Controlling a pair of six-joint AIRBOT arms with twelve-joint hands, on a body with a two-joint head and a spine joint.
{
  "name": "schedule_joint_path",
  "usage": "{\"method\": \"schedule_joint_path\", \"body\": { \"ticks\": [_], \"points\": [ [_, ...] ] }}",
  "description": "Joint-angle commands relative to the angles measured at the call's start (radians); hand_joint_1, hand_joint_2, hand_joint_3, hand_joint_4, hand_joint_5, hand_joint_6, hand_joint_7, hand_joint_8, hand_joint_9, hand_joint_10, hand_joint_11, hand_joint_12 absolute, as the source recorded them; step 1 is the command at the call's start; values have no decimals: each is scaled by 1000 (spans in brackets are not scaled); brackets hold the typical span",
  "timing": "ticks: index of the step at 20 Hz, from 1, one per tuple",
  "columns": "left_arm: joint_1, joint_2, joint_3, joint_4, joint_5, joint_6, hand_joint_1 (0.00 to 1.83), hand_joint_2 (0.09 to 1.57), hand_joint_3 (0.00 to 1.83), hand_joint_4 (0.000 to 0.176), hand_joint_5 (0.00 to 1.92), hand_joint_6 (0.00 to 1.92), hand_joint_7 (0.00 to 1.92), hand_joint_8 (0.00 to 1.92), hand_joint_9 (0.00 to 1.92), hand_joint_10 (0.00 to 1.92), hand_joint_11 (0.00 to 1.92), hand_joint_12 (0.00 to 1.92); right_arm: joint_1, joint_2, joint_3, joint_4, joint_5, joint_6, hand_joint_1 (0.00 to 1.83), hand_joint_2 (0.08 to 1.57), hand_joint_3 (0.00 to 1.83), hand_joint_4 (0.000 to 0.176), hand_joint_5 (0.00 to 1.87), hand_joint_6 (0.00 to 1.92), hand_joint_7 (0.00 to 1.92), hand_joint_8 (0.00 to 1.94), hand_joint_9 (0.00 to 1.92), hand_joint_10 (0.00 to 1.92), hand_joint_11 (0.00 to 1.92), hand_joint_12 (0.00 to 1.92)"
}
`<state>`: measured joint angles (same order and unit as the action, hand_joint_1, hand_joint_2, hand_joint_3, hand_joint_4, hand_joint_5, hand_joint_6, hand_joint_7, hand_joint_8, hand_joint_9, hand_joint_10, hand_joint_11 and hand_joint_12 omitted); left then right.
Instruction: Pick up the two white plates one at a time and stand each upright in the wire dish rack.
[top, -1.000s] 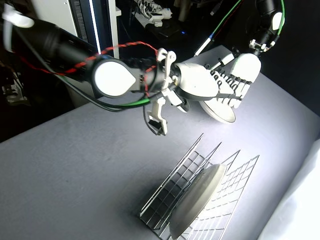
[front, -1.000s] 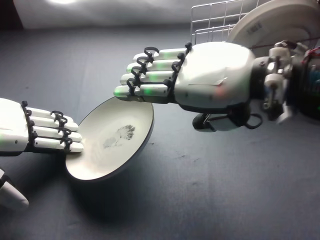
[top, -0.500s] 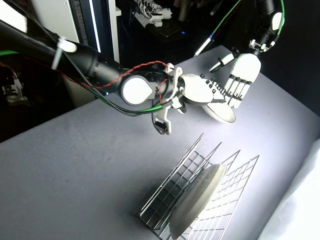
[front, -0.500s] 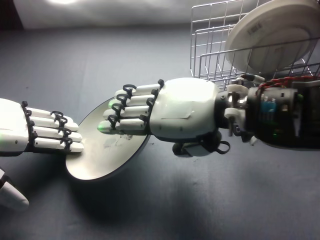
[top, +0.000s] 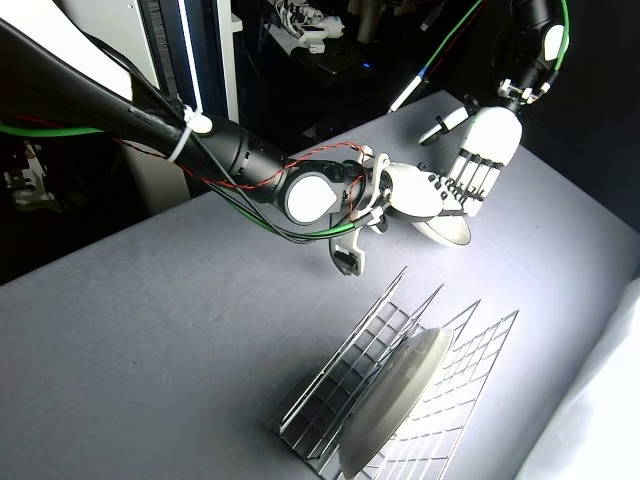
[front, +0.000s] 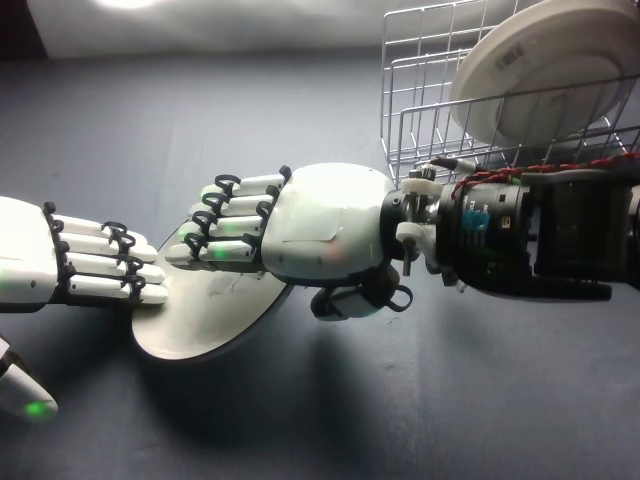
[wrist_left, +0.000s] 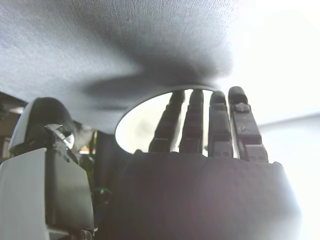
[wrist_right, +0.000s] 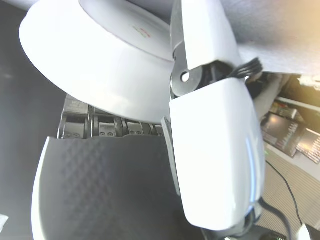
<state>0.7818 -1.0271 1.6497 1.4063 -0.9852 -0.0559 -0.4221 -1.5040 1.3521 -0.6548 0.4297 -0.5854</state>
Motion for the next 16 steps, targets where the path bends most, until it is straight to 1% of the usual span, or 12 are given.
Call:
{"method": "schedule_joint_path", "body": {
  "ticks": [1,3,4,6,7,8,10,12,13,14,15,16],
  "points": [
    [4,-16,0,12,-50,-4,0,1023,0,0,0,0,0,0,0,0,0,0,-4,-4,1,17,104,-6,1359,983,0,0,0,0,0,0,0,0,0,0],
    [4,-15,-1,12,-50,-4,0,1046,0,0,0,0,0,0,0,0,0,0,-8,-14,8,17,104,-13,1352,992,1,0,0,0,0,0,0,0,0,0],
    [4,-15,-1,12,-50,-4,0,1050,0,0,0,0,0,0,0,0,0,0,-8,-20,14,17,104,-16,1402,1010,0,0,180,3,161,11,140,15,0,552],
    [4,-15,-1,12,-50,-4,0,1064,7,0,0,0,0,0,0,0,0,0,-8,-28,24,17,106,-16,1406,1026,0,0,394,38,376,29,347,58,17,1143],
    [4,-16,-1,12,-50,-4,0,1062,5,0,0,0,0,0,0,0,0,0,-8,-31,29,17,106,-16,1392,1044,3,0,471,33,465,17,444,62,66,1217],
    [4,-16,-1,12,-50,-4,0,1062,5,0,0,0,0,0,0,0,0,0,-8,-34,34,17,107,-16,1375,1050,2,0,536,33,534,16,508,60,118,1227],
    [4,-16,-1,12,-50,-4,0,1084,14,0,0,0,0,0,0,0,0,0,-8,-39,40,17,109,-17,1399,1072,3,0,744,52,775,33,758,101,348,1235],
    [4,-15,-1,12,-50,-4,0,1083,12,0,0,0,0,0,0,0,0,0,-8,-40,39,17,113,-18,1370,1073,0,0,913,73,926,40,898,112,482,1288],
    [4,-14,-1,12,-50,-4,0,1089,14,0,0,0,0,0,0,0,3,1,-8,-40,39,17,113,-19,1367,1119,0,0,918,903,979,670,842,1041,550,1410],
    [4,-14,-1,12,-50,-4,0,1086,11,0,0,0,0,0,0,0,0,0,-9,-40,40,17,113,-20,1465,1110,0,0,928,988,1010,881,885,1105,773,1551],
    [6,-14,-2,12,-50,-4,0,1086,10,0,0,0,0,0,0,0,4,2,-9,-39,40,17,114,-21,1400,1099,0,0,937,967,1037,911,933,1141,821,1416],
    [7,-13,-2,12,-50,-4,0,1086,10,0,0,0,0,0,0,0,4,2,-10,-39,40,17,115,-21,1400,1099,0,0,937,967,1037,911,933,1141,821,1416]
  ]
}}
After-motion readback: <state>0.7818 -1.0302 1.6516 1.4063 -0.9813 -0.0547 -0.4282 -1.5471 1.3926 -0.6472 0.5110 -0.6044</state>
